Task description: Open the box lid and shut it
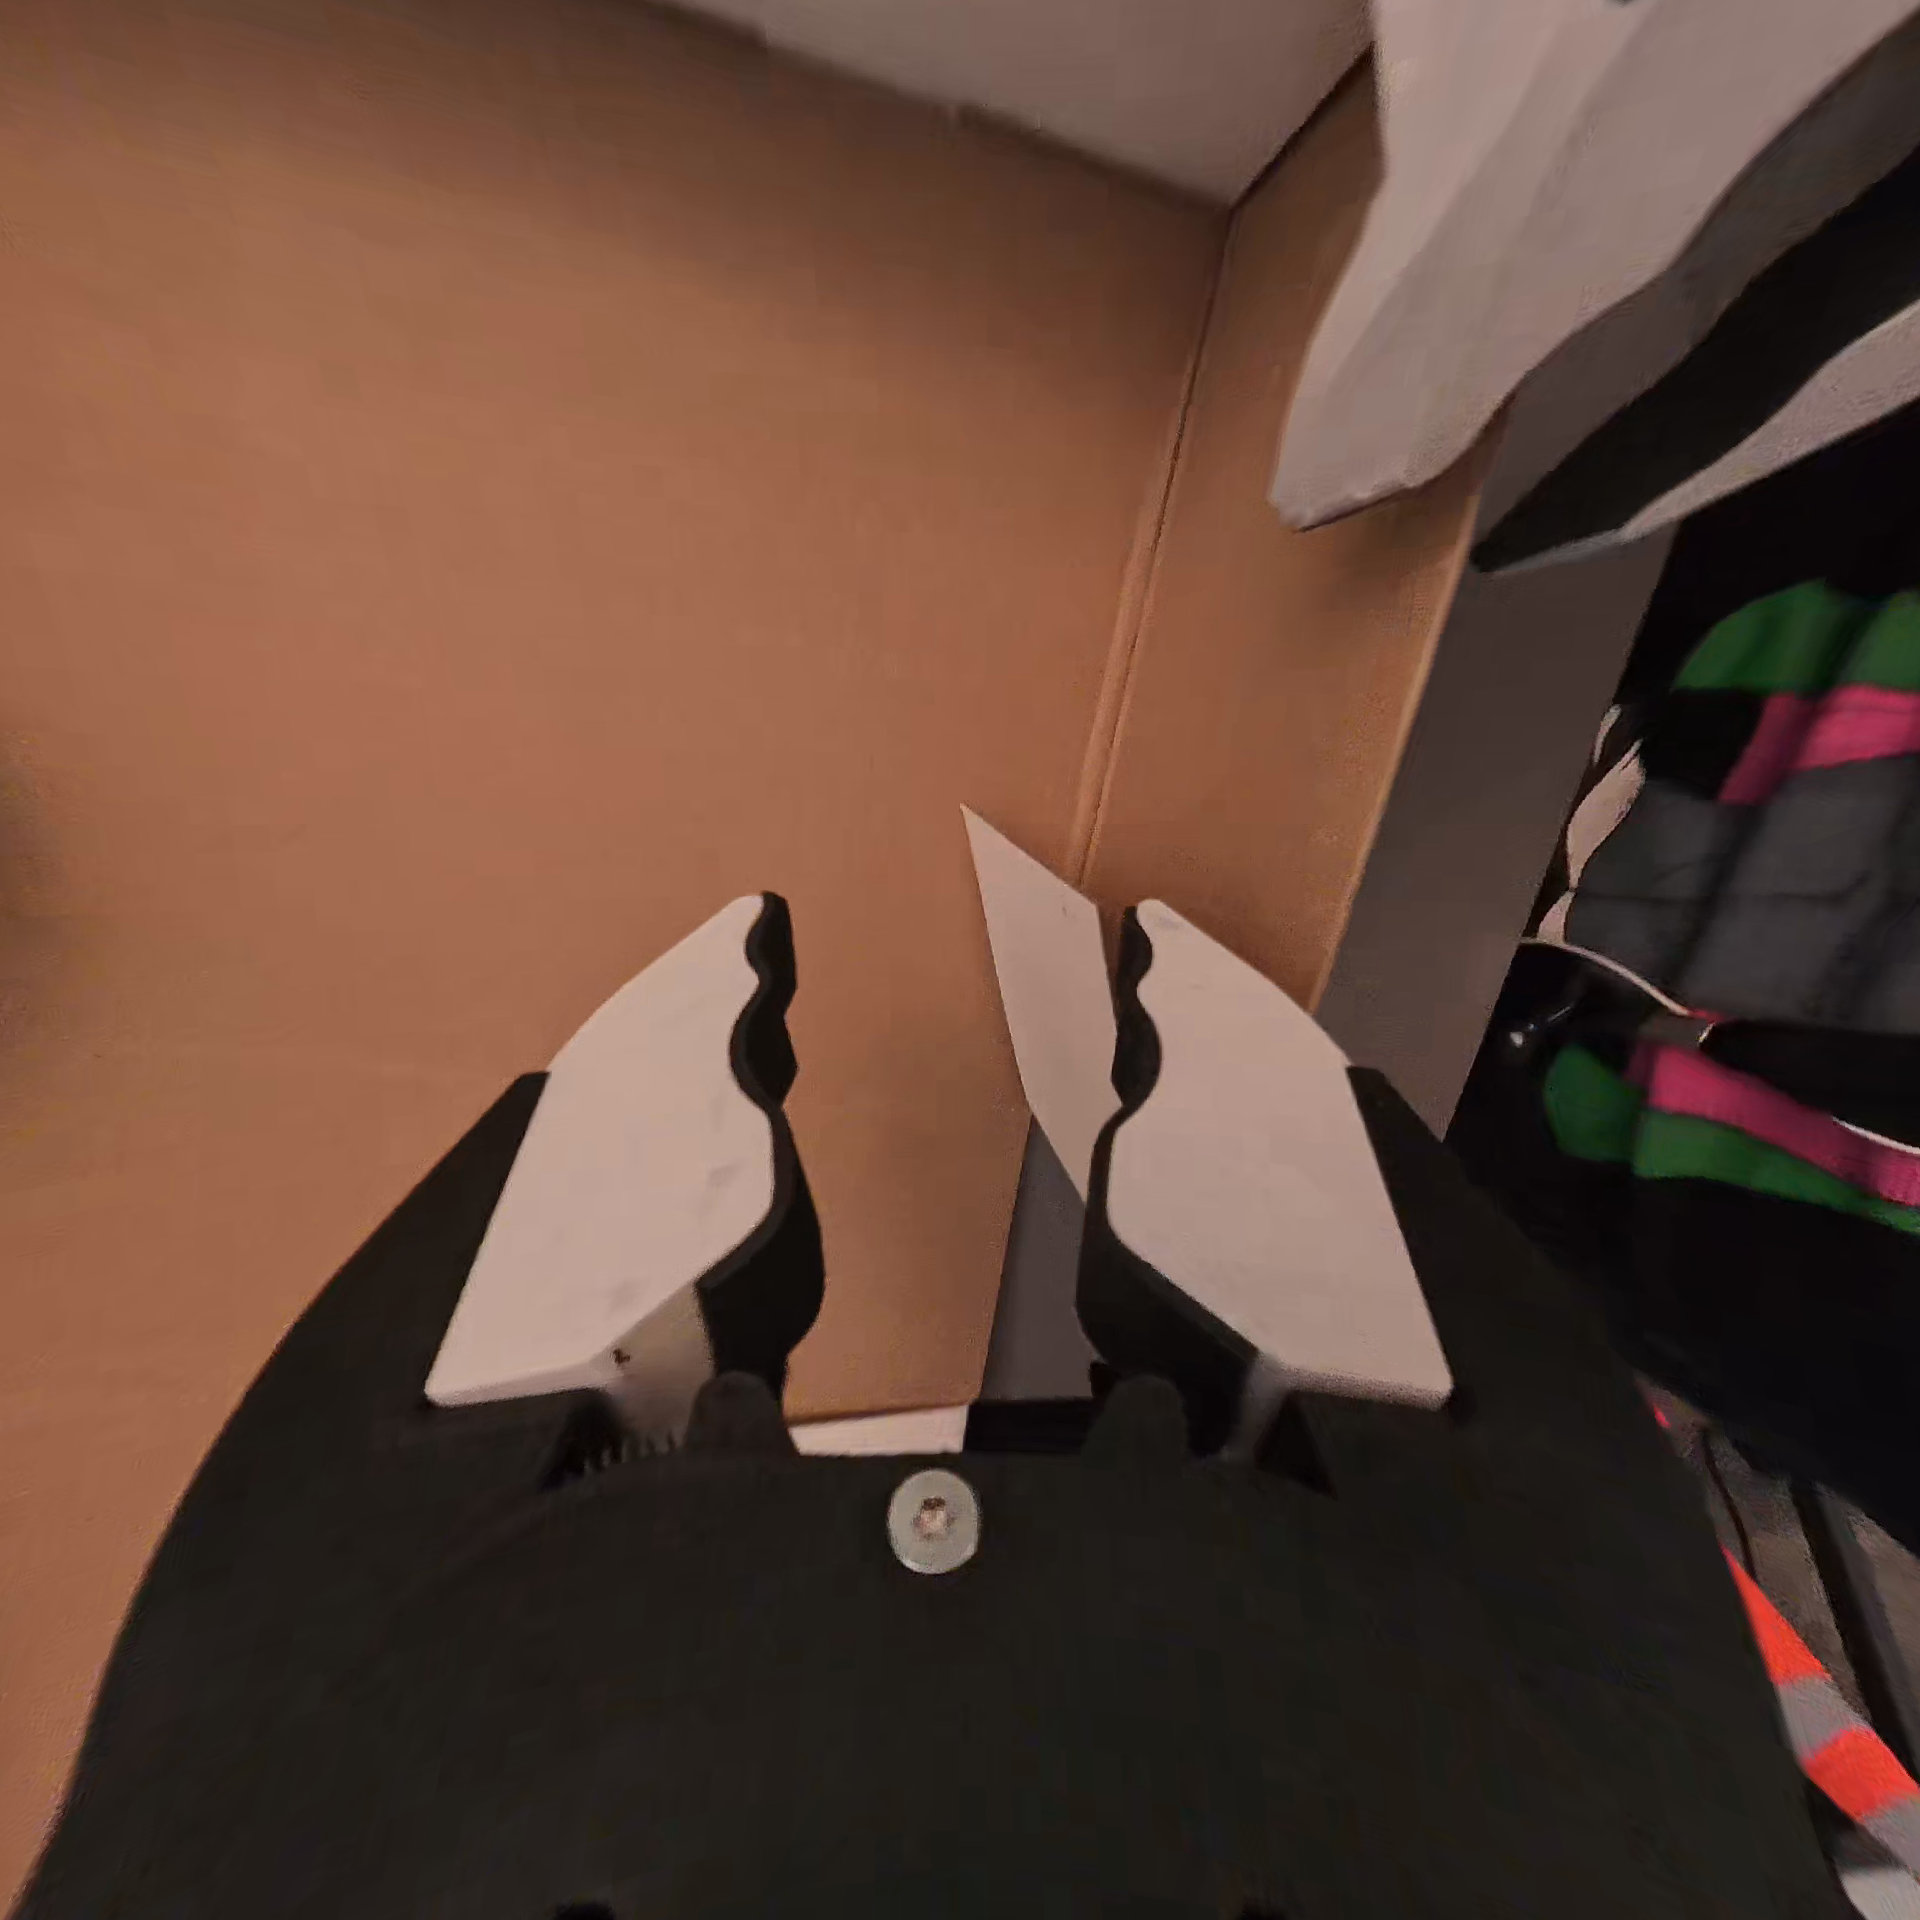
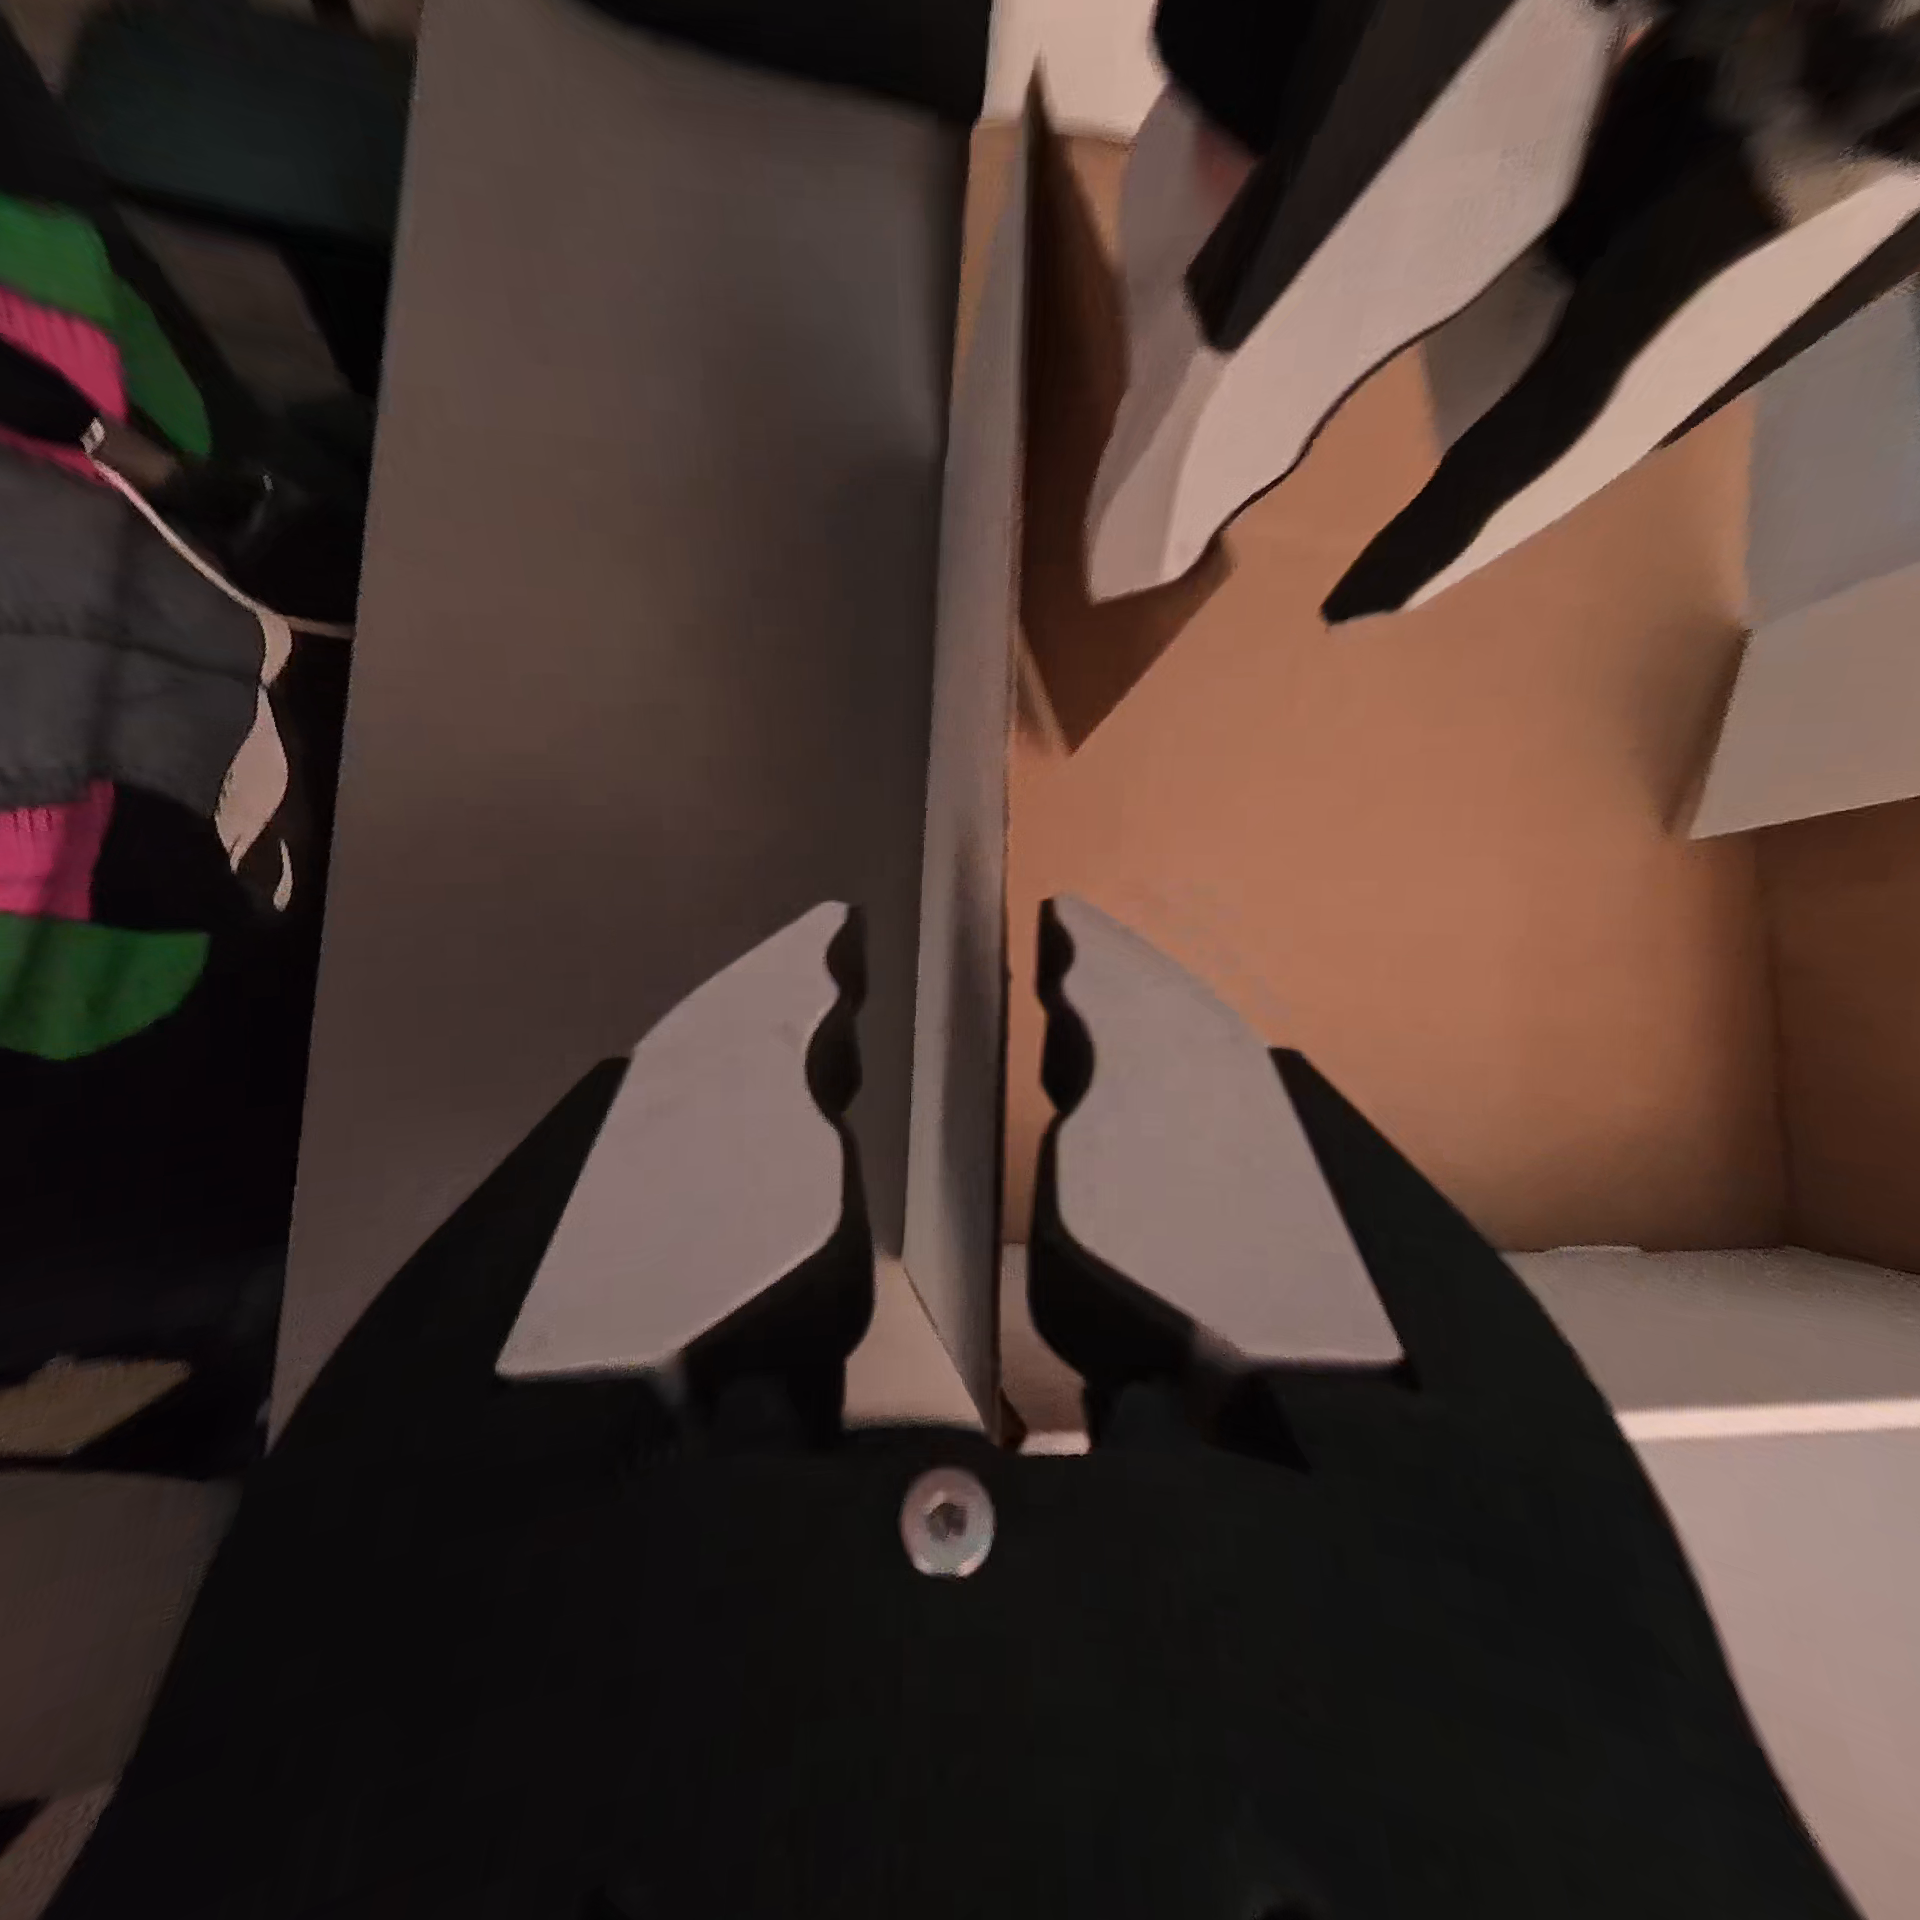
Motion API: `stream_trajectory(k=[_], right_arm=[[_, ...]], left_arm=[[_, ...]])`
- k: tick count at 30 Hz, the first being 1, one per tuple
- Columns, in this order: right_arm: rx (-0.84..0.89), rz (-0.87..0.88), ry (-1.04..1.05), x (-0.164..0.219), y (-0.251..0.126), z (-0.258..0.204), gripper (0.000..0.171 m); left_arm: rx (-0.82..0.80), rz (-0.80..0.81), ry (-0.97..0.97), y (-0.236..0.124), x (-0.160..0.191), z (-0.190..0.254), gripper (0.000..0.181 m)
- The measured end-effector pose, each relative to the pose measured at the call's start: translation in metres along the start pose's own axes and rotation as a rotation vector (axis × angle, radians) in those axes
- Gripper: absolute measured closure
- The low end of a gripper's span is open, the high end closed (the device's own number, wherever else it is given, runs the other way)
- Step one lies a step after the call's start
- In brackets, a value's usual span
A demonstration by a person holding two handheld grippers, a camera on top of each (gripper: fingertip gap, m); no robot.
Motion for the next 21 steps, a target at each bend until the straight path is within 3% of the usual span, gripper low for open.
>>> stream_trajectory(k=[7, 11, 21], right_arm=[[-0.05, -0.045, 0.12, 0.005, 0.003, 0.0, 0.168], [-0.045, -0.047, 0.135, 0.005, 0.003, 0.0, 0.168], [-0.021, -0.044, 0.131, 0.004, 0.003, -0.003, 0.168]], left_arm=[[-0.344, -0.131, -0.074, -0.011, 0.026, -0.039, 0.16], [-0.22, -0.07, -0.232, -0.016, 0.054, -0.043, 0.174], [-0.211, 0.063, -0.277, -0.026, 0.097, -0.025, 0.171]])
Point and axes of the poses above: each gripper's, where its closed fingertips meet, y out along the fingers, x out of its underside, z = x × y across the jaws, the point moved 7 cm from there along -y, back along the fingers, and after that the axes turned 2 degrees about -z, right-handed, at the moved point
